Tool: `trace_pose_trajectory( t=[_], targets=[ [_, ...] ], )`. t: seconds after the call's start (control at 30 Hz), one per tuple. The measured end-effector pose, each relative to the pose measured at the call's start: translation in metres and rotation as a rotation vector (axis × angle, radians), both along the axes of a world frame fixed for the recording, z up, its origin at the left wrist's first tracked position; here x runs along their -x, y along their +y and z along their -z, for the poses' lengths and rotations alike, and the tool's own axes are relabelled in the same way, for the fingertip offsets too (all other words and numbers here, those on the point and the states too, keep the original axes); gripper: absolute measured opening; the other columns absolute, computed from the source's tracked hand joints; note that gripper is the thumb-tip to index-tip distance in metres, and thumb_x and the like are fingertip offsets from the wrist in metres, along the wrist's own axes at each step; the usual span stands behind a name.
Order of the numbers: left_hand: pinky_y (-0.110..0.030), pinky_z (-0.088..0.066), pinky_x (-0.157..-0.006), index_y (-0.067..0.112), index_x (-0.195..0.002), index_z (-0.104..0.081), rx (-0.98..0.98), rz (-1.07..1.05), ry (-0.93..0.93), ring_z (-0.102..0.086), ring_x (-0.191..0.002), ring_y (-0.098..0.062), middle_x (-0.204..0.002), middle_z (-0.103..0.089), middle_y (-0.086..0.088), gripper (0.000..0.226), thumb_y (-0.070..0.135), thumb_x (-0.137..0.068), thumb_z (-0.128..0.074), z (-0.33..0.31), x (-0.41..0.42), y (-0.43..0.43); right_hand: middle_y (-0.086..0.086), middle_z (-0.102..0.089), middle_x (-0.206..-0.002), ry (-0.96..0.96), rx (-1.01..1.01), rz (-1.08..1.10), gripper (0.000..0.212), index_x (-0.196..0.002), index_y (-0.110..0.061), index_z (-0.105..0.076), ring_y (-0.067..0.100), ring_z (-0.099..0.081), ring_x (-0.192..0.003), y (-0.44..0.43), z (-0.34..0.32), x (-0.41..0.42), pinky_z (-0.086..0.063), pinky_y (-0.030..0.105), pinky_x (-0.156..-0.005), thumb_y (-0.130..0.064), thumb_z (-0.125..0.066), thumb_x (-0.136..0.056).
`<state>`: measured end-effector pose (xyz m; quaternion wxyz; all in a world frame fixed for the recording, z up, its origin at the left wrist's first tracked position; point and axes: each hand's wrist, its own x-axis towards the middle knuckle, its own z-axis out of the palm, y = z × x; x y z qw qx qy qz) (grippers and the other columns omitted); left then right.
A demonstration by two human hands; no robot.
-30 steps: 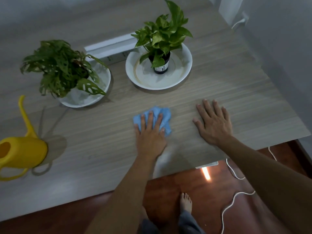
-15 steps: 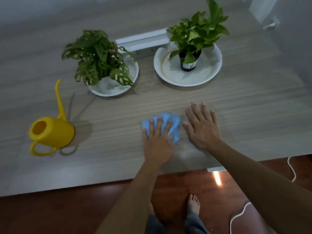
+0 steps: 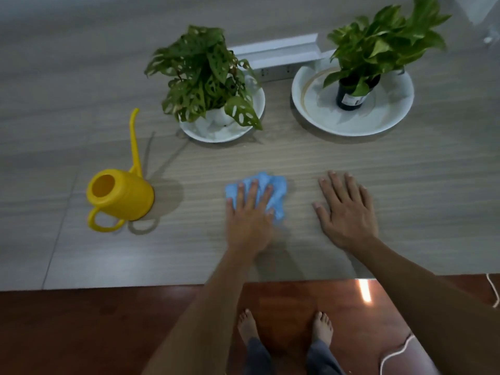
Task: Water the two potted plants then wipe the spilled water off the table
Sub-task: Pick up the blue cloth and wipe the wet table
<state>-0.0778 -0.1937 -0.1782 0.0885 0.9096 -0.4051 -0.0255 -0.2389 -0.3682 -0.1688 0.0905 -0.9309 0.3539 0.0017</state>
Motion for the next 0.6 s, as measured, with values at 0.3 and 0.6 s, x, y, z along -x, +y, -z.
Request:
trace_pose_trajectory(
  t=[0.3, 0.6],
  targets=[
    [-0.061, -0.017, -0.115, 0.035, -0.154, -0.019, -0.064, -0.084, 0.066, -0.01, -0.151, -0.035, -0.165, -0.016, -0.003, 0.057, 0.043, -0.099, -0.027, -0.013, 0.033, 0.097, -0.005, -0.016, -0.163, 0.019, 0.016, 0.029, 0.064, -0.153, -0.03, -0.022, 0.024, -0.011, -0.15, 0.003, -0.002, -0.004, -0.016, 0.05, -0.118, -0.059, -0.024, -0.096],
    [-0.06, -0.02, -0.116, 0.03, -0.154, -0.024, -0.053, -0.116, -0.007, -0.017, -0.15, -0.032, -0.163, -0.023, -0.003, 0.057, 0.044, -0.098, -0.024, -0.002, -0.082, 0.063, -0.005, -0.02, -0.162, 0.019, 0.058, 0.036, 0.064, -0.153, -0.032, -0.023, 0.023, -0.013, -0.149, 0.003, -0.002, -0.005, -0.018, 0.047, -0.116, -0.059, -0.028, -0.094]
  ],
)
